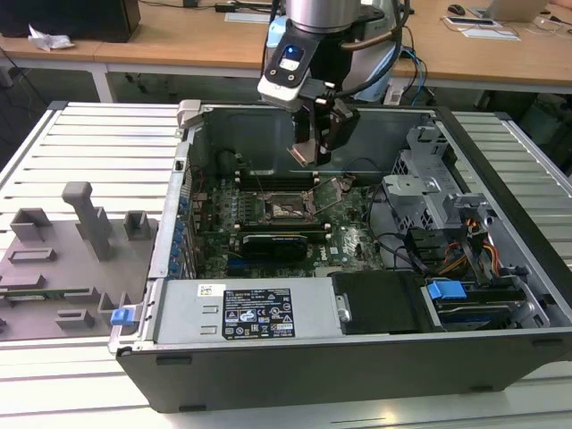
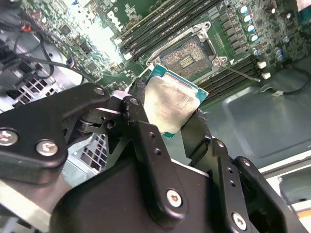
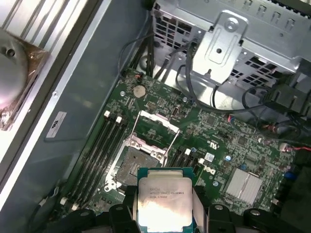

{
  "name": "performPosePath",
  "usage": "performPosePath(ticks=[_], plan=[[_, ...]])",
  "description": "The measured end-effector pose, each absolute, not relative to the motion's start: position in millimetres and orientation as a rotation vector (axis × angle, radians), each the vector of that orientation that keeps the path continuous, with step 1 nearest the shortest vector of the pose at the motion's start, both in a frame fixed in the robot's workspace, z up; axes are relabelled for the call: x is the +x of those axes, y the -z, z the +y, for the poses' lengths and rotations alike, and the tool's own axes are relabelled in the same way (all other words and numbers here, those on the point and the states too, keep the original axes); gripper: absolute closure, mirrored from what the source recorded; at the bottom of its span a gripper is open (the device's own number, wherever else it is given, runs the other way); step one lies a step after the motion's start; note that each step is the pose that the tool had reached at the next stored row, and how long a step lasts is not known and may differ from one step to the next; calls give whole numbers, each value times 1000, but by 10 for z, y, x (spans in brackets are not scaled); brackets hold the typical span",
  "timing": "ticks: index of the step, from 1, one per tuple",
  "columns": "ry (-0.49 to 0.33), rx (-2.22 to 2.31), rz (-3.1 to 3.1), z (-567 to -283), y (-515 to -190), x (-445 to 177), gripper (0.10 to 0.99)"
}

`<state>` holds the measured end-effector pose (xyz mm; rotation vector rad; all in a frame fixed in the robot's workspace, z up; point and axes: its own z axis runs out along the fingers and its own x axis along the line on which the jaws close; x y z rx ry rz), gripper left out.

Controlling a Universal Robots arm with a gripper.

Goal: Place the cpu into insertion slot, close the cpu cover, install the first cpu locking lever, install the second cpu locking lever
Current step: 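Place the cpu into insertion slot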

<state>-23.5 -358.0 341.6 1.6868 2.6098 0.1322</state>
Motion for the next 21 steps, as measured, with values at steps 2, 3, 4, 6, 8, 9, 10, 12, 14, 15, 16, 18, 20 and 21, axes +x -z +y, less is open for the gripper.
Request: performPosePath(ticks=[2, 3, 4, 6, 8, 9, 10, 12, 14, 15, 16, 18, 20, 21], plan=[[-131, 1728, 2581, -3580, -3412, -234, 549], [-131, 1733, 2577, -3580, -3410, -234, 549], [-131, 1737, 2575, -3580, -3408, -235, 549], [-130, 1742, 2572, -3580, -3404, -235, 549], [-130, 1745, 2570, -3580, -3400, -235, 549], [-130, 1746, 2570, -3579, -3396, -235, 549], [-129, 1748, 2569, -3580, -3393, -235, 549], [-128, 1750, 2569, -3580, -3391, -235, 549], [-128, 1751, 2568, -3580, -3387, -235, 549], [-128, 1751, 2568, -3580, -3380, -235, 549], [-128, 1751, 2568, -3580, -3377, -235, 549], [-128, 1751, 2568, -3580, -3371, -235, 549], [-128, 1751, 2568, -3580, -3363, -235, 549], [-128, 1752, 2568, -3580, -3358, -235, 549]])
